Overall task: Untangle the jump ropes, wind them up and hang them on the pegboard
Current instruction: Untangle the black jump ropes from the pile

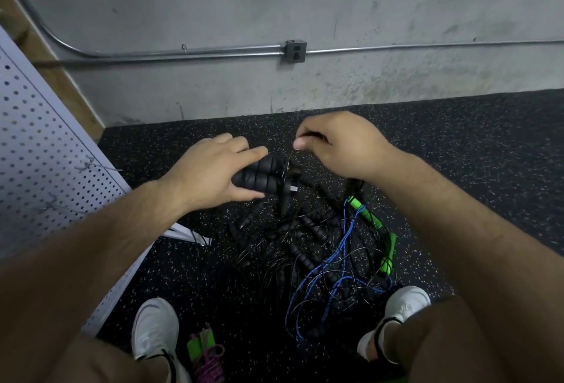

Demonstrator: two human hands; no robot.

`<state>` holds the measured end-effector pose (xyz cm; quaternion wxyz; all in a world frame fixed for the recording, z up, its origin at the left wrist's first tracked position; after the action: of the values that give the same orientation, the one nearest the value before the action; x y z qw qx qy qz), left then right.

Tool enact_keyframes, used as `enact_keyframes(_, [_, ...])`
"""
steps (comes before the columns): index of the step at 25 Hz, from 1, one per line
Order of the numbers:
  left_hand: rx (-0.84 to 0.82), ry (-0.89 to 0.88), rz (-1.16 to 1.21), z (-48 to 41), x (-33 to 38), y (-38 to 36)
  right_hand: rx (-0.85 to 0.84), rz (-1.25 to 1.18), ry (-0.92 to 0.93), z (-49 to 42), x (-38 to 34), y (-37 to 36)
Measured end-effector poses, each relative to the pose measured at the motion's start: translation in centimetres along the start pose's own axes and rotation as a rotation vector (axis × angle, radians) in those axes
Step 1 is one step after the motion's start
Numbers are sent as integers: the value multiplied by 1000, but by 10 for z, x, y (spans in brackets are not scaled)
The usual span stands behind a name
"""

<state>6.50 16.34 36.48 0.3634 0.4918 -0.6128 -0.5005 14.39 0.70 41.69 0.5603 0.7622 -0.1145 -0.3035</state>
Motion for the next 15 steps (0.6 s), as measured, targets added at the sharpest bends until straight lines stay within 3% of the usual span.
enact_keyframes(8, [29,0,270,0,27,19,-27,-400,9,-1,32,-25])
enact_keyframes(11, [86,102,314,-2,24,27,-112,-627,-154,7,29,-54])
enact_keyframes(15, [170,255,237,-3,3,33,-270,-746,-287,17,3,-98])
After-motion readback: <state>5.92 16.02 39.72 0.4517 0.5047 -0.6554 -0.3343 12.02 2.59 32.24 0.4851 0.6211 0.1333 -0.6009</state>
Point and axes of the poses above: each hand's wrist, its own z-axis away from the middle knuckle, its own y-axis out of the back of the hand, x = y × z, the point moved 8 cm from there along -z, towards the middle knuckle, and after that the axes turned 2 degrees about y, right-handed, at the moved point
